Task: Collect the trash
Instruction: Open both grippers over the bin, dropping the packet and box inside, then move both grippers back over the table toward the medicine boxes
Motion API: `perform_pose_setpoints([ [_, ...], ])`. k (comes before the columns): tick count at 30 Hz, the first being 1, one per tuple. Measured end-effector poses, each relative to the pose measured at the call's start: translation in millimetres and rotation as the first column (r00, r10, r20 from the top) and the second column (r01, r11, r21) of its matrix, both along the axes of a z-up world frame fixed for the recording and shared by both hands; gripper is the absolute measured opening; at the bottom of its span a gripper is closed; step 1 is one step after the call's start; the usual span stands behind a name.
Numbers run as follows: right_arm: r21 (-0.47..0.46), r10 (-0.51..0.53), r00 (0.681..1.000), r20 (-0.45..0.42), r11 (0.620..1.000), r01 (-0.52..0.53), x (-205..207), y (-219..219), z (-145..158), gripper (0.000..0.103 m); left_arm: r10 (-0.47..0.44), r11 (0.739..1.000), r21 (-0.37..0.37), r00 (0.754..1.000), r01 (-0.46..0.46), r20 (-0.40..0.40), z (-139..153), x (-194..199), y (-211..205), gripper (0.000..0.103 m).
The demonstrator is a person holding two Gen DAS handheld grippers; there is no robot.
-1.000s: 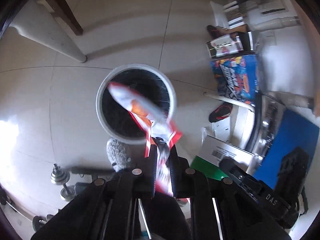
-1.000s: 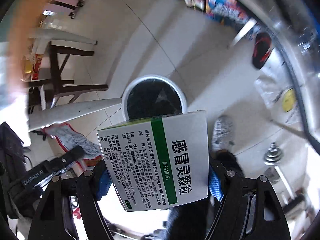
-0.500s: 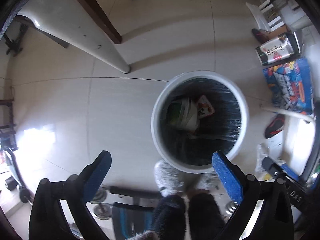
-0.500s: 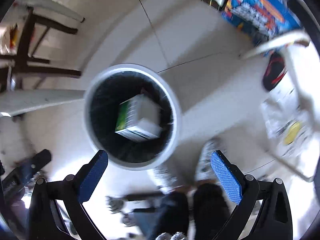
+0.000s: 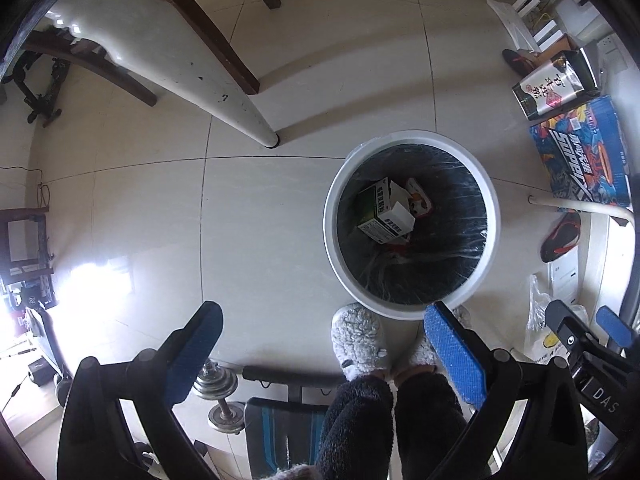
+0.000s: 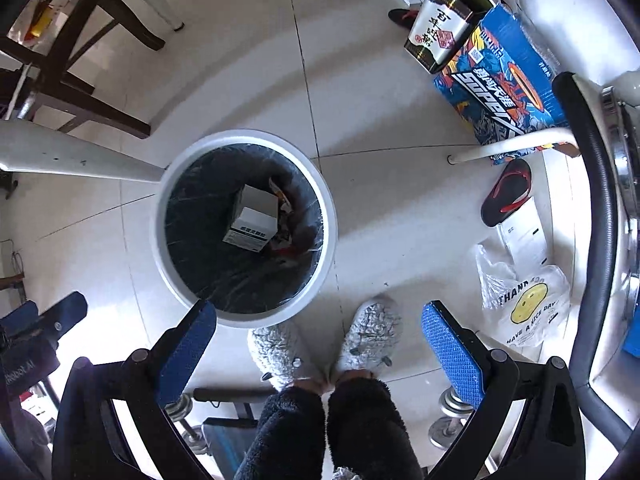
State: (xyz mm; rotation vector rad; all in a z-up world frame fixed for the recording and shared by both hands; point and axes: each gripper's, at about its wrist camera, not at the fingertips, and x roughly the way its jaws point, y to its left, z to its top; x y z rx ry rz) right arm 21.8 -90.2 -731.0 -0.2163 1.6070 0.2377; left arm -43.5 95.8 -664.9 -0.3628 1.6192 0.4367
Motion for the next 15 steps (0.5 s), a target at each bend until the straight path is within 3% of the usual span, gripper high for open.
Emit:
perform_pose_setpoints([
  [9,0.024,0.03,0.999,0.029,0.999,-0.031,-13,-4,71,0.103,0.018,0.999,-0.034,1.0,-0.017,0.018,63,-17,-15,0.103],
  [15,0.04,0.034,0.998,0.048,0.999,-0.036,-22,-11,140,0.103,-0.009,0.999,-0.034,1.0,0.01,0.028,124,-26,-26,0.103],
])
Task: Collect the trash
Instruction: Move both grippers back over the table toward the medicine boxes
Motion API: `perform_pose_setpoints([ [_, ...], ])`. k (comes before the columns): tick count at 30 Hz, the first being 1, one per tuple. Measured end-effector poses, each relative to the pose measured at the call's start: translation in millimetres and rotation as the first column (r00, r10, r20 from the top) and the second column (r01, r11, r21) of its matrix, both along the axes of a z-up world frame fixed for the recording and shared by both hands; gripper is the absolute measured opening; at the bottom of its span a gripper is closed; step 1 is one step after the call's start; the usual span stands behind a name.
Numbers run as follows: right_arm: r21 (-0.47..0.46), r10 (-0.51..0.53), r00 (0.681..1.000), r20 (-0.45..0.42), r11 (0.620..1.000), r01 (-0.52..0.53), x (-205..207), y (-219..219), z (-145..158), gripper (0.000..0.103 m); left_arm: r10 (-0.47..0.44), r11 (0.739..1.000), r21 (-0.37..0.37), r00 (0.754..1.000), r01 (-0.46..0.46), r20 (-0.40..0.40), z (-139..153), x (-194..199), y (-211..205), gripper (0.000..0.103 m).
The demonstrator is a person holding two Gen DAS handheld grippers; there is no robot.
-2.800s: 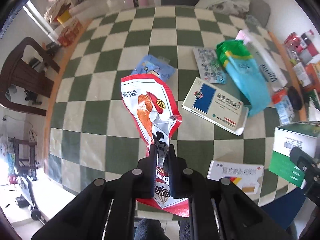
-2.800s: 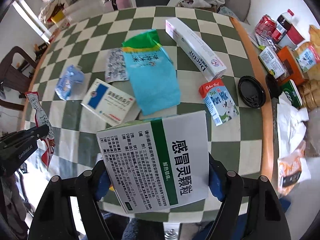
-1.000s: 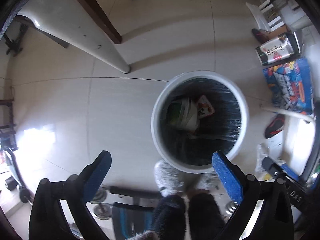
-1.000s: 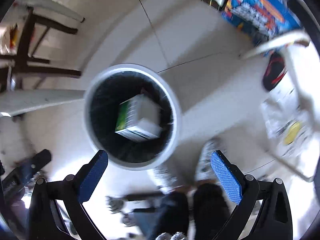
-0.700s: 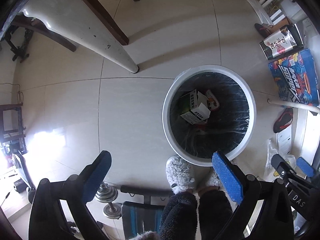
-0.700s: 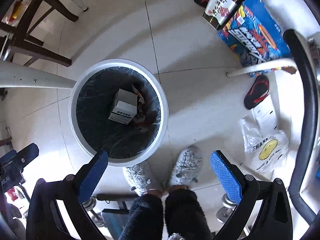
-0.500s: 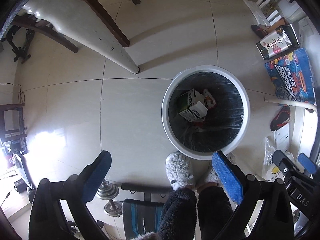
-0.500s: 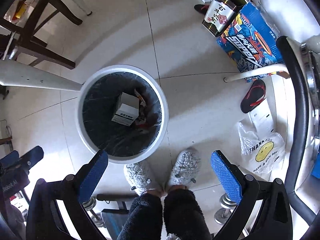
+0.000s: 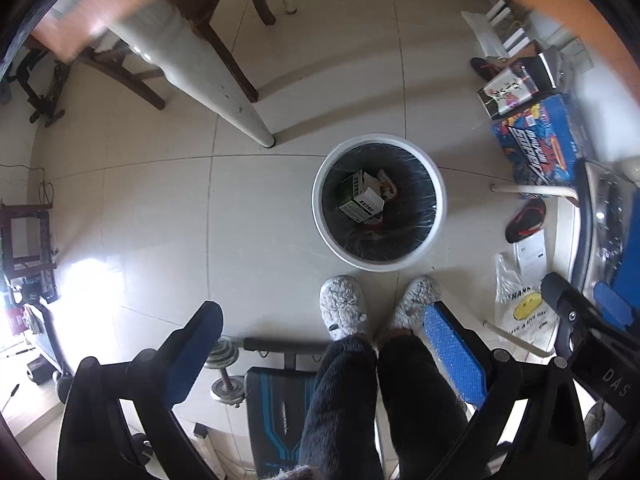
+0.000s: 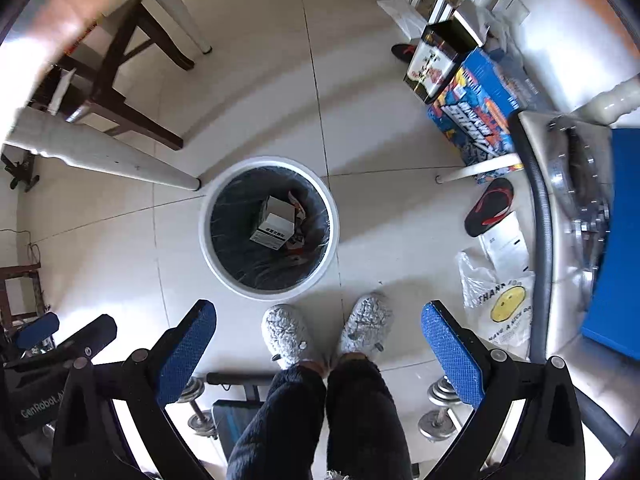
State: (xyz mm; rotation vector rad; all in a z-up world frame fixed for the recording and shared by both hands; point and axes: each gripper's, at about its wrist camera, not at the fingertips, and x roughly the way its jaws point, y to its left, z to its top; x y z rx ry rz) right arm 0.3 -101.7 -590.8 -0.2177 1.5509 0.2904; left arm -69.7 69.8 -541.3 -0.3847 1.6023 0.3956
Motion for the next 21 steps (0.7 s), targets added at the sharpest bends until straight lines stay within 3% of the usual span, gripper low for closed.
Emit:
perform_pose_setpoints([
  [11,0.077,-0.039,0.999,0.001,0.996,0.038,-7,-17,148,0.103,-0.018,0.999,0.028,0.997,0.016,0.078,127,-3,-6,0.103],
  [17,0.151,-0.044,0.999,0.007,0.988,0.042,23,-24,230,0.103,-0.067,0.993,0.112,0.976,0.044,0.205,202,49,-11,0.103],
  [21,0.095,0.083,0.995,0.052,0.992,-0.087,68,-19,278,0.103,-0.102,0.974,0.223,0.964,0.046,0.245,229,99,-14,0.103],
])
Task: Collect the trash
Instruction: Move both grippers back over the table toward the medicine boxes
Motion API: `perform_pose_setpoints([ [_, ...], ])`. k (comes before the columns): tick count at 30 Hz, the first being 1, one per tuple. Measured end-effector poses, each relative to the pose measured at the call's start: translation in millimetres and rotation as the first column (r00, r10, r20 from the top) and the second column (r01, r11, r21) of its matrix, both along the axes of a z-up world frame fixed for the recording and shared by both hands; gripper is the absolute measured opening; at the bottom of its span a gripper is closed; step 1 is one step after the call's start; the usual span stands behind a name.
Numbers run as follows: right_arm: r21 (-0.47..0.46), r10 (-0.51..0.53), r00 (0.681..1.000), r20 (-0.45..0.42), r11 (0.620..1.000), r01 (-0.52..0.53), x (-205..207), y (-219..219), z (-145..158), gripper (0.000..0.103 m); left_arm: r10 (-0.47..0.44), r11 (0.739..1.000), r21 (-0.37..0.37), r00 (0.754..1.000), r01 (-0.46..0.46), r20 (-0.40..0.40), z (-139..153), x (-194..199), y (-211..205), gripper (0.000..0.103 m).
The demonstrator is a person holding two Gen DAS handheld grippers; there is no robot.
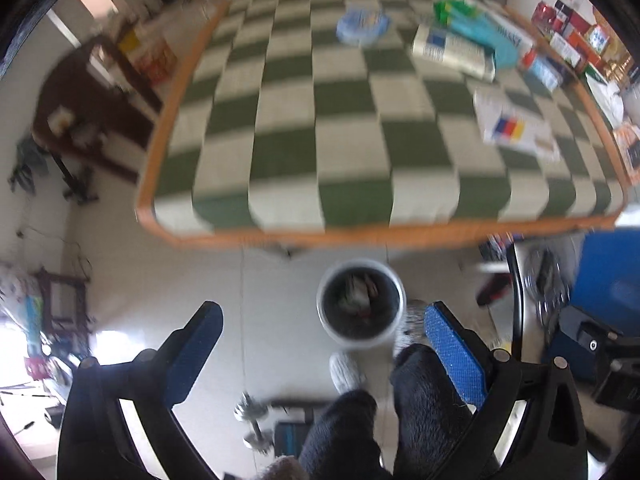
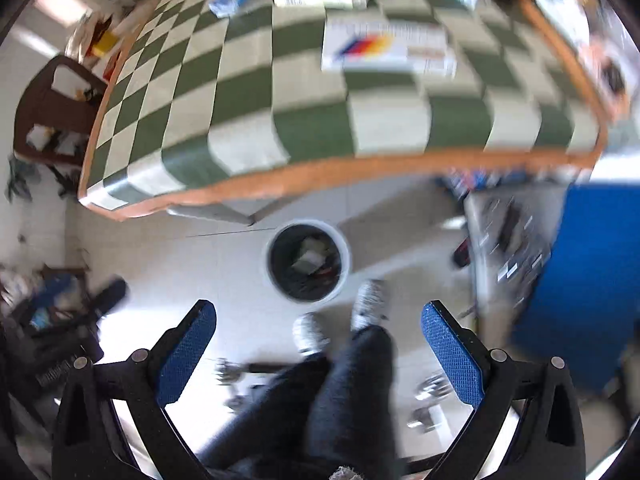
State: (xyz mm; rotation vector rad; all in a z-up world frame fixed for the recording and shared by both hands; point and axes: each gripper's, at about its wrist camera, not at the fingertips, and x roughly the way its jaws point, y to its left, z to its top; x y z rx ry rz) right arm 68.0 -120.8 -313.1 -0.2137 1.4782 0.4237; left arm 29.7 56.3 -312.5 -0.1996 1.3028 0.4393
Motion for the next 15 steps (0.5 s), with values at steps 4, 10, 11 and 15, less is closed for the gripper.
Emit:
perform_pose_setpoints([
  [4,-0.133,0.171,0.984,0.055,0.978,-0.163,58,14,14,0.103,0.034,0.998,0.054,0.999,-0.034,-0.009,0,52,-4,0.103],
  [10,-0.288,0.409,0.913,-0.003,0.874,-0.392,153,43,-19,0.103,0.114,0.993,0.01,0.987,-0.113,-0.114,-37,124,-1,0.103],
  [11,-0.304,0.44,0.898,-0.024,0.852,-0.426,165,48,-29,0.103,0.129,0.992,0.006,0.982,-0.13,-0.137,-44,135,1,0.103],
  [15,-0.347,0.59,0.799,-0.115,0.73,-0.589,212,74,-65,0.103,0.17,0.984,-0.006,0.963,-0.175,-0.21,-68,164,7,0.103],
])
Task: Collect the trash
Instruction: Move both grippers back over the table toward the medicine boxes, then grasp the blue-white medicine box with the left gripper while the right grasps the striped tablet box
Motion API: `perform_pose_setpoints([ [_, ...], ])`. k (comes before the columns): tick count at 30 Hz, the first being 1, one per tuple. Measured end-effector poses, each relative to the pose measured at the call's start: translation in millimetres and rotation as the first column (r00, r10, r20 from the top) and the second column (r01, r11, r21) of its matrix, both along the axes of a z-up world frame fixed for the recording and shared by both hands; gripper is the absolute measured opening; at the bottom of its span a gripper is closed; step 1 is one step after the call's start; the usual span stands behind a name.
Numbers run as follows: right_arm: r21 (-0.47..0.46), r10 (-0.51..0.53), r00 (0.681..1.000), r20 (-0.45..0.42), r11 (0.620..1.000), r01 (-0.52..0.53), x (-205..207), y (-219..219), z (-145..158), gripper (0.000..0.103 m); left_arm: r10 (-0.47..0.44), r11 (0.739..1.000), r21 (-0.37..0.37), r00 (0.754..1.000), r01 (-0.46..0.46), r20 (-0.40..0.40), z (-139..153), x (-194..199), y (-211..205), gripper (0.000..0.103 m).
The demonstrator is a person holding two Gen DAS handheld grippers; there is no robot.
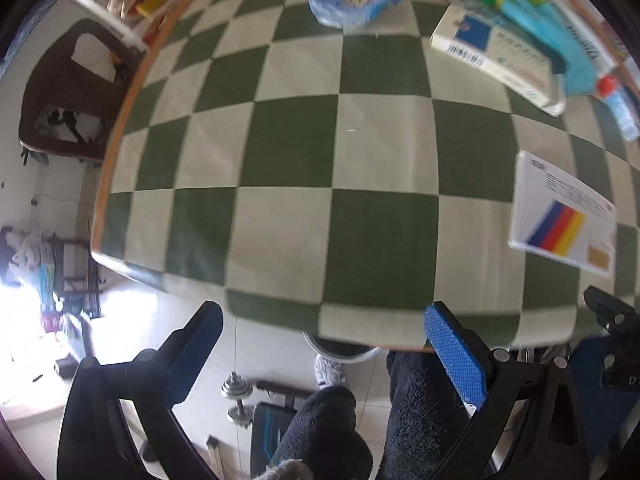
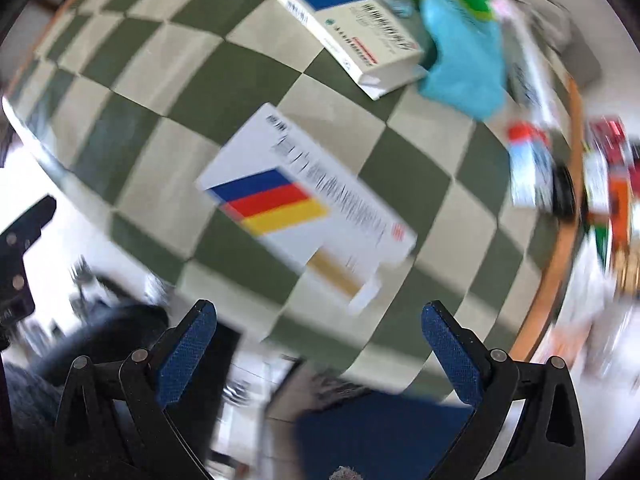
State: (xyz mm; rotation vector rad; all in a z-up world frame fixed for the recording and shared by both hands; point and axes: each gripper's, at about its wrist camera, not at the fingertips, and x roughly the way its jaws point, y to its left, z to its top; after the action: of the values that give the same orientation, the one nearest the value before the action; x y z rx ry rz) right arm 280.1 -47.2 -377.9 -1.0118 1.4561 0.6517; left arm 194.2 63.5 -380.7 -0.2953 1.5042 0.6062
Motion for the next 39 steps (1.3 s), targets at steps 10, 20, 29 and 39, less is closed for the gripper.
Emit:
perform_pose_setpoints([
  [10,-0.056,0.251,0.949,-0.191,0.962,-0.266,25,25,-63,0.099,0.117,0.991,-0.059,0.988,-0.123,-0.096,-34,13,10,0.103],
  [20,0.075,-0.165,0.975,-0.148,0.981,0.178,84,-4,-47,0.088,0.182,0.978,-0.093,0.982,-0.185,-0.045,-14,63,33,0.103],
  [29,0.191,-0.729,0.67,-0.14,0.644,0.741,166,-99,-27,0.086,0.404,0.864,-0.32,0.915,-0.389,-0.023,-19,162,58,0.103],
  [39,0.153,-0.848,0.514,-0.127,0.495,0.855,192,-142,-48,0.087,0.717,0.569,-0.435,0.68,-0.698,-0.152,-57,181,80,0.103],
])
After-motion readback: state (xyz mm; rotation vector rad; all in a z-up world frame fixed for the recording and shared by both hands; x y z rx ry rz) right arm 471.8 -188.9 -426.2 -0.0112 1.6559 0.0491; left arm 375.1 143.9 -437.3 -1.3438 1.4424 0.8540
